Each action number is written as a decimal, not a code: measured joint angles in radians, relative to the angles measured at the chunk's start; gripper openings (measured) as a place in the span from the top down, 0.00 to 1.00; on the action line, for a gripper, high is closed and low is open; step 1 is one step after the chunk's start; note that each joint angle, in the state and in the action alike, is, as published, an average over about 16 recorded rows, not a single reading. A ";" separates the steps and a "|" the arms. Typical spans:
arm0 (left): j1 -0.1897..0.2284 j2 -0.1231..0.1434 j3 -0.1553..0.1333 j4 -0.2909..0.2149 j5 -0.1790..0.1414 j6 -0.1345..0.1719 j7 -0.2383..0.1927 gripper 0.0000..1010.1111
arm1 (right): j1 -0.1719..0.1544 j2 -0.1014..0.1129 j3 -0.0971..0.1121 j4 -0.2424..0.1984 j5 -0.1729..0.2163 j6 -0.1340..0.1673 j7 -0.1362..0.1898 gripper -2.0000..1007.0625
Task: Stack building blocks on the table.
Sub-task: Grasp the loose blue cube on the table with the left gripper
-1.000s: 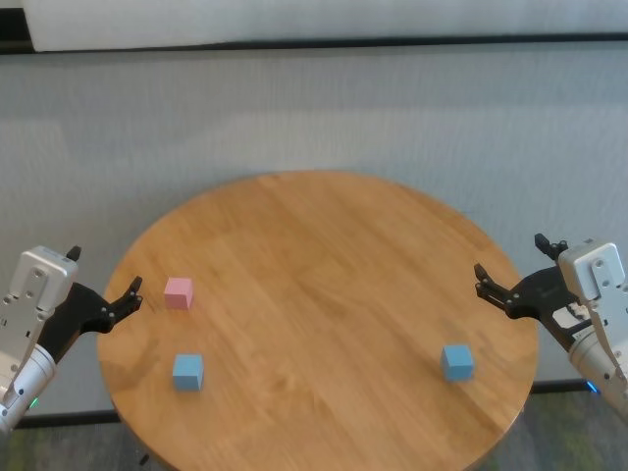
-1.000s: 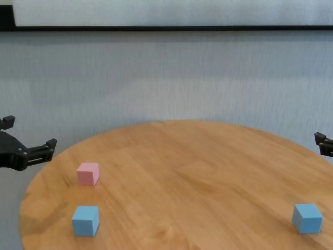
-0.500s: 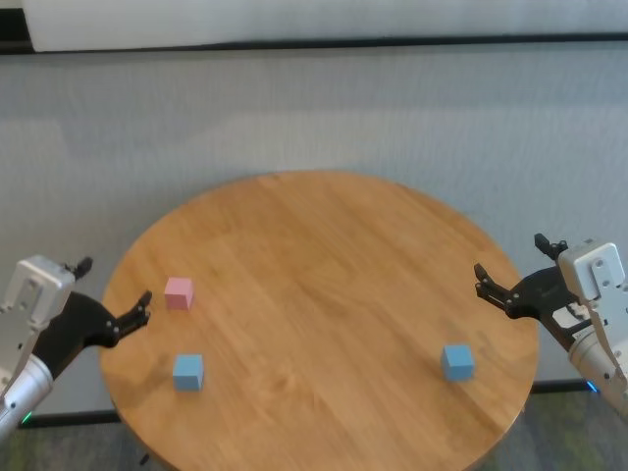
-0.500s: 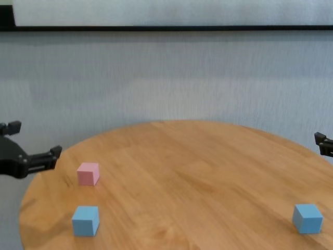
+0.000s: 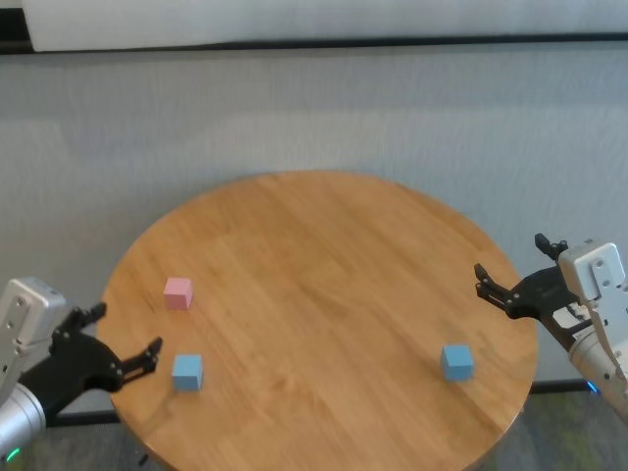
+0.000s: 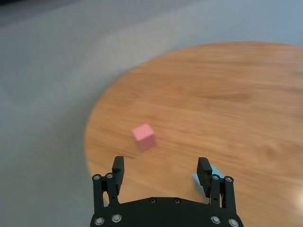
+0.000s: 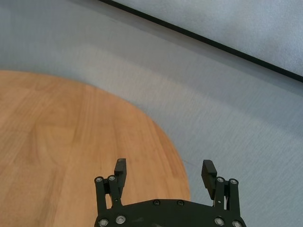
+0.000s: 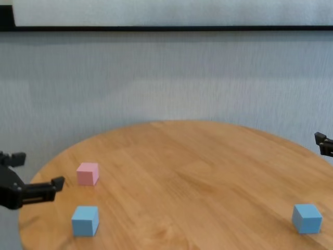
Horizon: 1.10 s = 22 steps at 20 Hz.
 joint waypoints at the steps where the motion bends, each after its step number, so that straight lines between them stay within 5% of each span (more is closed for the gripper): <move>1: 0.007 0.004 -0.003 -0.009 -0.011 0.014 -0.010 0.01 | 0.000 0.000 0.000 0.000 0.000 0.000 0.000 0.00; 10: 0.047 0.005 -0.020 -0.076 -0.083 0.163 -0.040 0.01 | 0.000 0.000 0.000 0.000 0.000 0.000 0.000 0.00; 22: 0.075 -0.076 -0.054 -0.140 -0.102 0.312 0.064 0.01 | 0.000 0.000 0.000 0.000 0.000 0.000 0.000 0.00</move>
